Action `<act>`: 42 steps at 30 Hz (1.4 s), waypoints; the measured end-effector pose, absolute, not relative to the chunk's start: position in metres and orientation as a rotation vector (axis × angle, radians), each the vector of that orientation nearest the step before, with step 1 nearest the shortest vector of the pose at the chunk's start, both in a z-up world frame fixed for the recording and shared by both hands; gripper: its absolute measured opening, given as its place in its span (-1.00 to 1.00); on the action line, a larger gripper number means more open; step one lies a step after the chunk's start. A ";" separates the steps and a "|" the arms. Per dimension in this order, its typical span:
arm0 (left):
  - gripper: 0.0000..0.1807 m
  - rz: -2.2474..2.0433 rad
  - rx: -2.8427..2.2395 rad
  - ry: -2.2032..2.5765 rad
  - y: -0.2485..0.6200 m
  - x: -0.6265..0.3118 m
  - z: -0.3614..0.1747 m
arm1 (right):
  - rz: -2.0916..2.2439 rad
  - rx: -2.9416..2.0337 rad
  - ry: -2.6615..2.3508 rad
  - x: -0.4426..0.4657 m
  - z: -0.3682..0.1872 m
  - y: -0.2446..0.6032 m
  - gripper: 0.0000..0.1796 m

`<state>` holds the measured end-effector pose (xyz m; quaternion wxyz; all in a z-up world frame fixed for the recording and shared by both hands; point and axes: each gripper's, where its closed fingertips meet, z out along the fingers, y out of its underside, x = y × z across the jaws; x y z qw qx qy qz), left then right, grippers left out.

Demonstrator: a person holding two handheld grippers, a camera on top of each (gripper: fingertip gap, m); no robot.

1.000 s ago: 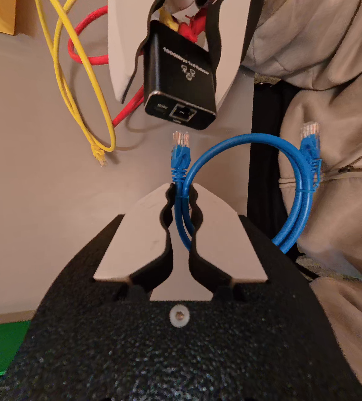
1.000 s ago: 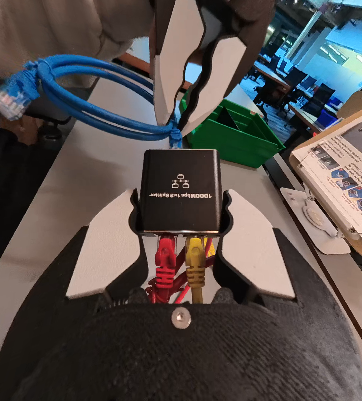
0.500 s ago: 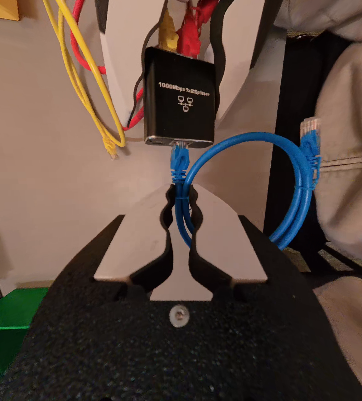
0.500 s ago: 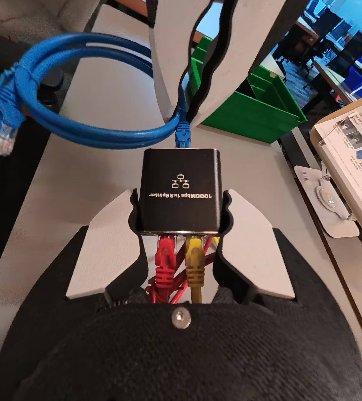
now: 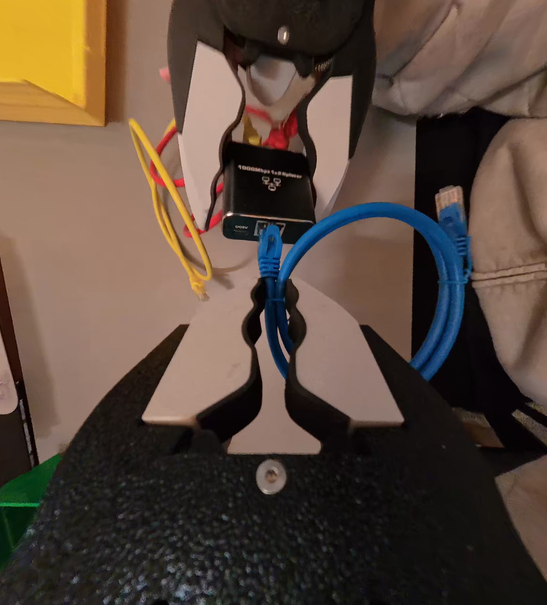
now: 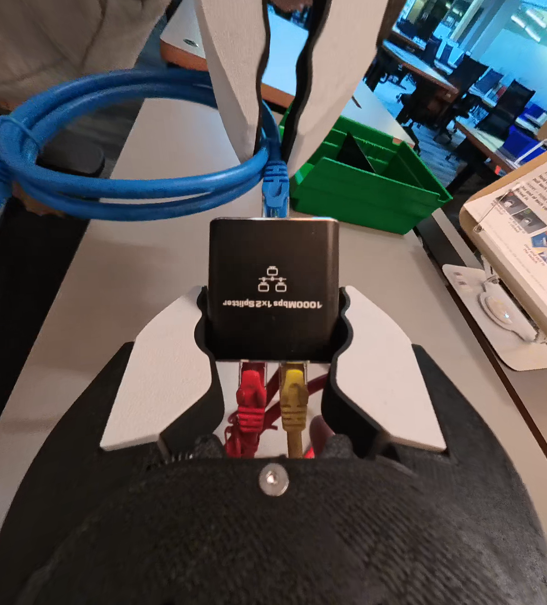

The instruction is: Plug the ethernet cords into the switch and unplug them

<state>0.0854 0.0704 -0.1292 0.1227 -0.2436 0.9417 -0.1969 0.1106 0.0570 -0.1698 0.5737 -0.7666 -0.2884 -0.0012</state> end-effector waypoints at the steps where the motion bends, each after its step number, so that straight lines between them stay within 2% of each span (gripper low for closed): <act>1: -0.88 -0.544 -0.707 2.756 0.073 0.085 -0.132 | -0.006 -1.794 -0.676 0.110 -0.168 0.057 -0.17; 13: -0.89 -0.552 -0.651 2.691 0.076 0.087 -0.141 | -0.019 -1.788 -0.677 0.109 -0.165 0.056 -0.17; 19: -0.86 -0.792 -0.737 2.578 0.069 0.094 -0.133 | -0.075 -1.781 -0.666 0.119 -0.160 0.052 -0.17; 21: -0.76 -0.929 -0.754 2.420 0.064 0.101 -0.114 | -0.106 -1.763 -0.621 0.127 -0.151 0.050 -0.17; 24: -0.40 -1.134 -0.813 2.067 0.077 0.105 -0.067 | -0.206 -1.764 -0.557 0.147 -0.140 0.041 -0.17; 27: -0.35 -1.367 -0.851 1.732 0.105 0.088 -0.028 | -0.269 -1.694 -0.464 0.167 -0.112 0.024 -0.17; 29: -0.36 -1.424 -0.898 1.588 0.128 0.077 -0.026 | -0.303 -1.617 -0.417 0.183 -0.086 0.013 -0.17; 38: -0.39 -1.527 -1.095 1.596 0.145 0.068 -0.103 | -0.571 -1.334 -0.172 0.326 0.065 -0.027 -0.17; 42: -0.42 -1.573 -1.124 1.602 0.141 0.073 -0.118 | -0.654 -1.227 -0.023 0.415 0.064 -0.027 -0.17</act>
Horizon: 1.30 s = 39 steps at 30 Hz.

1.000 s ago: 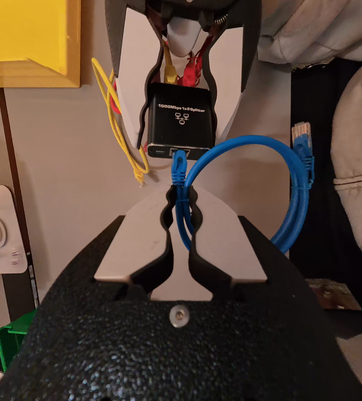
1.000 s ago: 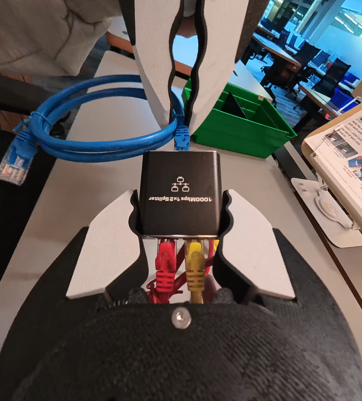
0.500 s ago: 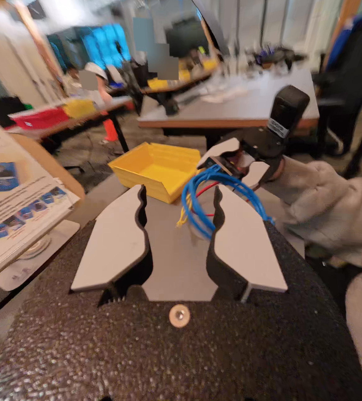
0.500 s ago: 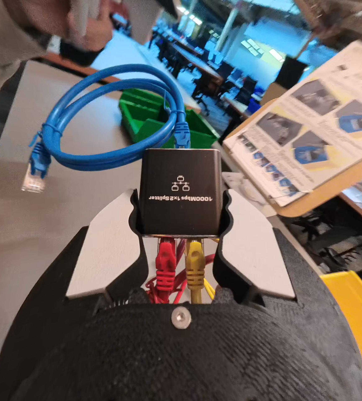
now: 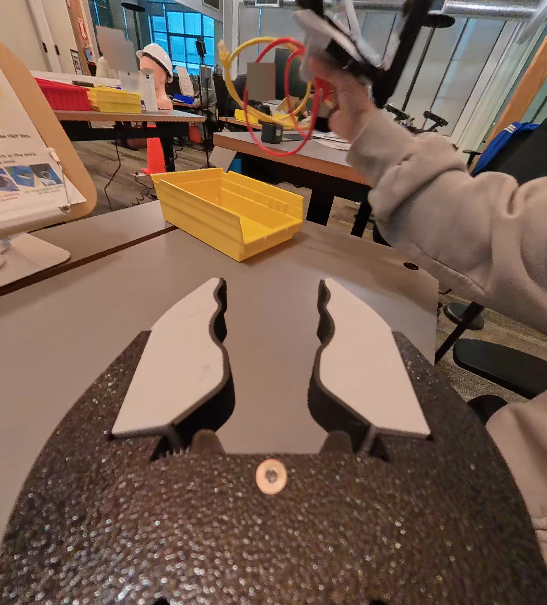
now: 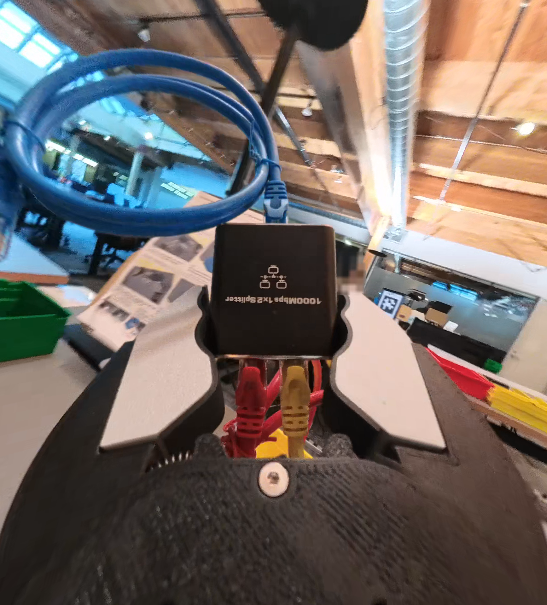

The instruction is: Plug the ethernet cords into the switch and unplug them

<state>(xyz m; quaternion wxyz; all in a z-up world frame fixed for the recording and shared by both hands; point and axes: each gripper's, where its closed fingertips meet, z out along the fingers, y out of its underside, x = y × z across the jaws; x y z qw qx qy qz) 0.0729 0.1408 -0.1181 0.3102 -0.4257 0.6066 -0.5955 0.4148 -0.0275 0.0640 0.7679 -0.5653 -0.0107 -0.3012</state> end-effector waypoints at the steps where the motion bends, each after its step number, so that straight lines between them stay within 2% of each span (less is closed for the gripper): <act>1: -0.44 -1.583 -1.126 1.609 0.139 0.074 -0.122 | -0.648 -1.203 0.030 0.437 0.051 -0.026 -0.17; 7: -0.48 -1.588 -1.115 1.714 0.126 0.082 -0.145 | -0.576 -1.347 0.289 0.513 -0.079 0.005 -0.17; 10: -0.48 -1.525 -1.119 1.771 0.128 0.084 -0.156 | -0.596 -1.403 0.289 0.519 -0.104 0.016 -0.17; 13: -0.49 -1.507 -1.122 1.819 0.130 0.085 -0.166 | -0.447 -1.317 0.273 0.514 -0.089 0.023 -0.17; 20: -0.49 -1.572 -1.138 1.836 0.129 0.095 -0.178 | -0.148 -0.967 0.069 0.463 0.020 0.021 -0.17; 25: -0.50 -1.607 -1.155 1.843 0.126 0.099 -0.187 | 0.017 -0.827 0.177 0.482 0.034 0.002 -0.17; 31: -0.50 -1.617 -1.167 1.852 0.129 0.098 -0.193 | -0.188 -1.022 0.400 0.540 -0.036 -0.013 -0.17; 36: -0.52 -1.645 -1.170 1.838 0.133 0.098 -0.189 | -0.388 -1.443 0.535 0.563 -0.111 -0.007 -0.17; 39: -0.52 -1.659 -1.166 1.833 0.132 0.100 -0.187 | -0.651 -1.786 0.530 0.566 -0.151 -0.007 -0.17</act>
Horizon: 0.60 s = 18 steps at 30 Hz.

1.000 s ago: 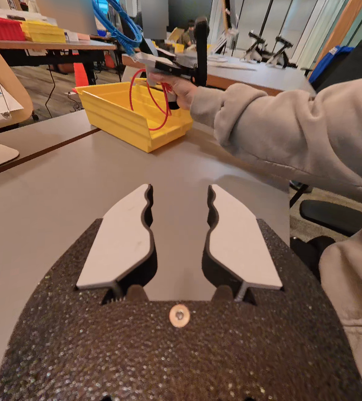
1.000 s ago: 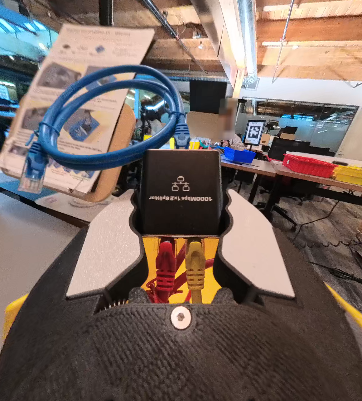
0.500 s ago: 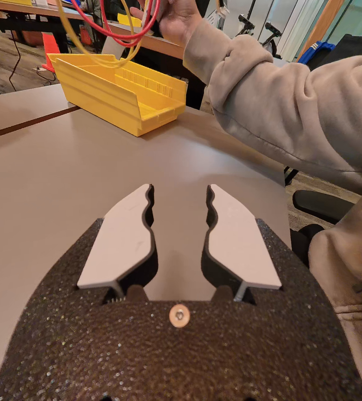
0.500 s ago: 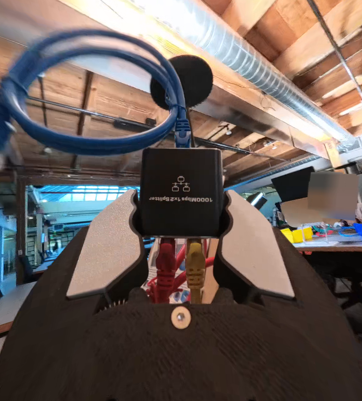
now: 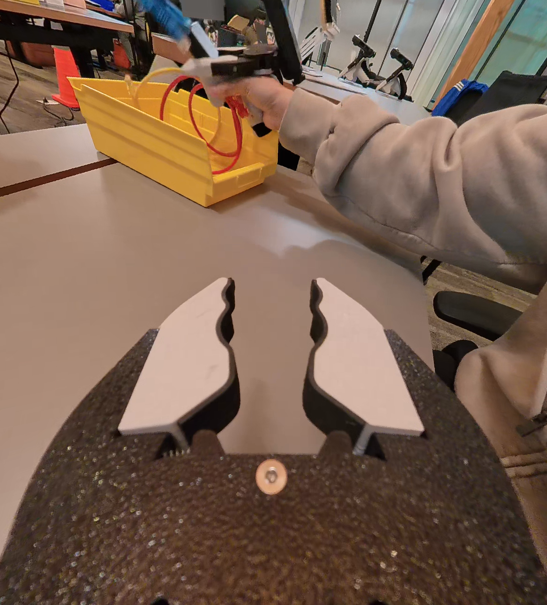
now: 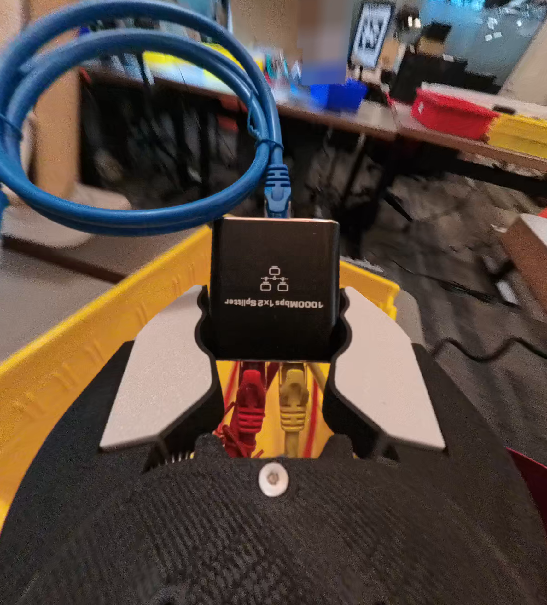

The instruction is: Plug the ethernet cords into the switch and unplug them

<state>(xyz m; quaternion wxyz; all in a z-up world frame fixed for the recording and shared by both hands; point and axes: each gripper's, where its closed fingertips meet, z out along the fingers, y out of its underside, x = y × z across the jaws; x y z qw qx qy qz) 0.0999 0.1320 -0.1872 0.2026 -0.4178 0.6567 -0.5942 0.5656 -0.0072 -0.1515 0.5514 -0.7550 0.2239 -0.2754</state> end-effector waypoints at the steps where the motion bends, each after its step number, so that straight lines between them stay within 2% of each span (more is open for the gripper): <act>1: -0.52 -1.657 -1.164 1.834 0.131 0.100 -0.187 | -0.700 -1.867 0.541 0.564 -0.160 -0.008 -0.17; 5: -0.52 -1.637 -1.152 1.858 0.127 0.096 -0.187 | -0.910 -2.043 0.568 0.557 -0.175 -0.015 -0.15; 12: -0.52 -1.603 -1.118 1.896 0.119 0.080 -0.182 | -0.543 -2.114 0.625 0.525 -0.202 0.001 -0.11; 18: -0.52 -1.606 -1.070 1.906 0.107 0.068 -0.174 | -0.542 -2.092 0.574 0.515 -0.200 -0.004 -0.36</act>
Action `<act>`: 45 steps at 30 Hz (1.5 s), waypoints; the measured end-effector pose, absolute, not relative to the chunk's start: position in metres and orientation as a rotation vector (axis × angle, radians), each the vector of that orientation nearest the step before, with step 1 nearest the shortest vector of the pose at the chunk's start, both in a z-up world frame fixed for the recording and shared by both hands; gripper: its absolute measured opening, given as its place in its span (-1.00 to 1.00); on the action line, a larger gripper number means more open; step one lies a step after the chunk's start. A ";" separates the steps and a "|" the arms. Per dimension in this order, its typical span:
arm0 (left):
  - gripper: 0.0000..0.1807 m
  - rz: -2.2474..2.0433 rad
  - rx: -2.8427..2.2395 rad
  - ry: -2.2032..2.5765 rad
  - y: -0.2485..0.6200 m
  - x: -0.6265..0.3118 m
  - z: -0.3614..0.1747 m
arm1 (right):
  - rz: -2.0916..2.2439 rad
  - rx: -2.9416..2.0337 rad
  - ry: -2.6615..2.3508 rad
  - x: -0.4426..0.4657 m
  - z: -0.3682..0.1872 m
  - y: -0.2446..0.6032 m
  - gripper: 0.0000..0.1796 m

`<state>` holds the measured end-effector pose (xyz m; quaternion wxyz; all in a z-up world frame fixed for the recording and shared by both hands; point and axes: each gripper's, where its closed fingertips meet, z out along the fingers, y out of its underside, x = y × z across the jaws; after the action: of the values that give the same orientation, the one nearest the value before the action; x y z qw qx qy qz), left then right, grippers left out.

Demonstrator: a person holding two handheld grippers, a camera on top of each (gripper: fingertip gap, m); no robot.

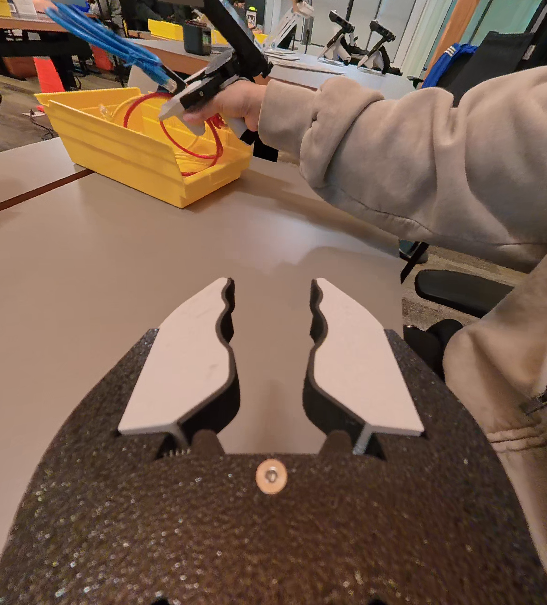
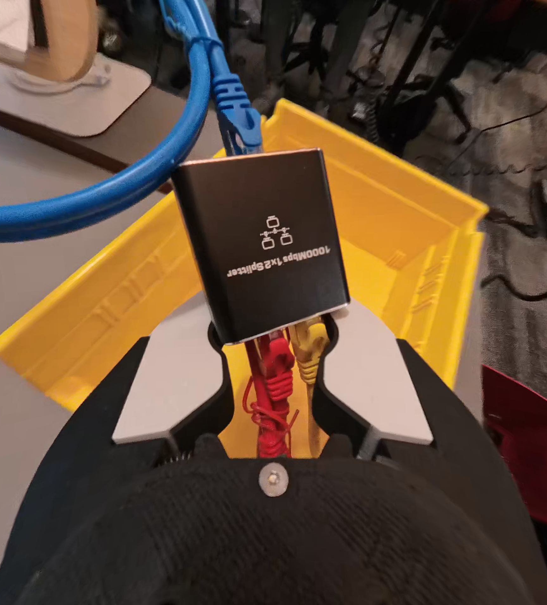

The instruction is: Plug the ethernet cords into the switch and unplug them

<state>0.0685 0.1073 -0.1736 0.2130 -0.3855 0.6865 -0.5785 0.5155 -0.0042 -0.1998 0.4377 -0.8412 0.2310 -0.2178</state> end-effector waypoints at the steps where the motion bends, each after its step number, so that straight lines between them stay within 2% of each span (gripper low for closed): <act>1: -0.52 -1.601 -1.062 1.913 0.105 0.066 -0.173 | -0.573 -2.055 0.625 0.521 -0.194 -0.011 -0.36; 4: -0.51 -1.557 -1.036 1.947 0.102 0.057 -0.172 | -0.387 -1.968 0.872 0.527 -0.188 -0.025 -0.36; 7: -0.51 -1.513 -1.012 1.978 0.102 0.050 -0.172 | -0.260 -2.130 0.926 0.520 -0.198 -0.035 -0.37; 11: -0.51 -1.507 -1.005 2.001 0.098 0.050 -0.173 | -0.429 -2.232 1.006 0.540 -0.196 -0.059 -0.38; 13: -0.51 -1.536 -1.003 2.012 0.092 0.052 -0.174 | -0.663 -2.463 0.991 0.552 -0.219 -0.086 -0.52; 15: -0.51 -1.555 -0.997 2.032 0.087 0.053 -0.175 | -0.675 -2.539 0.857 0.549 -0.228 -0.075 -0.46; 18: -0.50 -1.535 -0.970 2.070 0.083 0.054 -0.180 | -0.785 -2.598 0.635 0.545 -0.225 -0.064 -0.50; 22: -0.50 -1.529 -0.987 2.115 0.081 0.057 -0.187 | -1.247 -2.756 0.537 0.567 -0.211 -0.089 -0.60; 23: -0.50 -1.535 -0.982 2.120 0.080 0.057 -0.187 | -1.247 -2.751 0.534 0.568 -0.208 -0.087 -0.60; 28: -0.49 -1.497 -0.965 2.173 0.082 0.052 -0.196 | -0.675 -2.769 0.725 0.543 -0.224 -0.073 -0.70; 31: -0.49 -1.509 -0.970 2.181 0.083 0.051 -0.198 | -0.149 -2.719 0.809 0.510 -0.230 -0.057 -0.73; 36: -0.49 -1.548 -0.962 2.199 0.081 0.051 -0.200 | 0.223 -2.676 0.846 0.480 -0.213 -0.055 -0.73; 39: -0.49 -1.541 -0.959 2.225 0.081 0.051 -0.202 | 0.147 -2.574 0.909 0.502 -0.194 -0.055 -0.67; 42: -0.50 -1.551 -0.951 2.241 0.080 0.050 -0.202 | 0.159 -2.279 1.037 0.533 -0.176 -0.045 -0.39; 43: -0.50 -1.560 -0.944 2.245 0.079 0.050 -0.201 | 0.113 -2.244 1.078 0.544 -0.177 -0.050 -0.44; 45: -0.50 -1.576 -0.928 2.252 0.076 0.048 -0.201 | 0.008 -2.386 0.973 0.543 -0.197 -0.064 -0.71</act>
<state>0.0481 0.0764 -0.2009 0.1199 -0.3175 0.7707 -0.5392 0.5431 -0.0636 -0.1966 0.2784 -0.8893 0.3627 0.0030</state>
